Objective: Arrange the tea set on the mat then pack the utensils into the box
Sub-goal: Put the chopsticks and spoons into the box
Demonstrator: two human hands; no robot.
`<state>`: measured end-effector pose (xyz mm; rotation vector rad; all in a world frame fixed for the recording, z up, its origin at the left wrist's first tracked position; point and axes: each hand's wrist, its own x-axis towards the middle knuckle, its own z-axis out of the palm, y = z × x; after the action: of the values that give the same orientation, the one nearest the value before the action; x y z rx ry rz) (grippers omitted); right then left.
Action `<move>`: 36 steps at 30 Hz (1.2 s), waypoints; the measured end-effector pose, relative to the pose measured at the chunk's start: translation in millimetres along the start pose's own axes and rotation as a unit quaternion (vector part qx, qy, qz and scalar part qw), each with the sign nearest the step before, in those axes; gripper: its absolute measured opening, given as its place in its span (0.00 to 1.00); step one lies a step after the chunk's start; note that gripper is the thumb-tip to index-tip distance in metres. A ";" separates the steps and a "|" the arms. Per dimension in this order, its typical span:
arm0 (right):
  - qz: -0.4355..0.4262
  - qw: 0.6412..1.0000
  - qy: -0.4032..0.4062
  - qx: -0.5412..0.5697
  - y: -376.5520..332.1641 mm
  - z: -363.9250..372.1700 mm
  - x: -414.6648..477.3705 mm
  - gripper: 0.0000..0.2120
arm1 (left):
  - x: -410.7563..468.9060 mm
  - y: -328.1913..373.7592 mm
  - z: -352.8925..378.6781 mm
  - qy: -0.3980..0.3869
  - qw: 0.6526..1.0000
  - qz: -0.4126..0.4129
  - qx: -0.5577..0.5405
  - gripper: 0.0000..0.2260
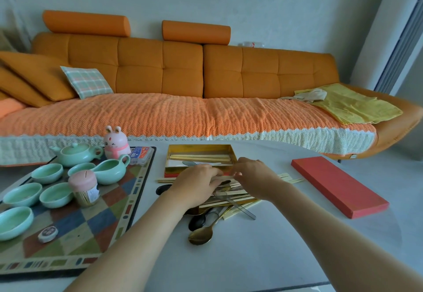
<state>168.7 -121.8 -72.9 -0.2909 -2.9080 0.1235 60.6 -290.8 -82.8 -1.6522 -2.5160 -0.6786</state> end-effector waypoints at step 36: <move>0.100 0.991 0.008 0.091 5.1 21.6 98.9 0.20 | 33.2 -91.5 -14.9 -0.060 0.989 -0.113 0.072 0.24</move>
<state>70.2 -97.9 -74.2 -0.5484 -2.8198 0.4147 -37.3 -298.2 -90.0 -1.4178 -2.7913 -0.4105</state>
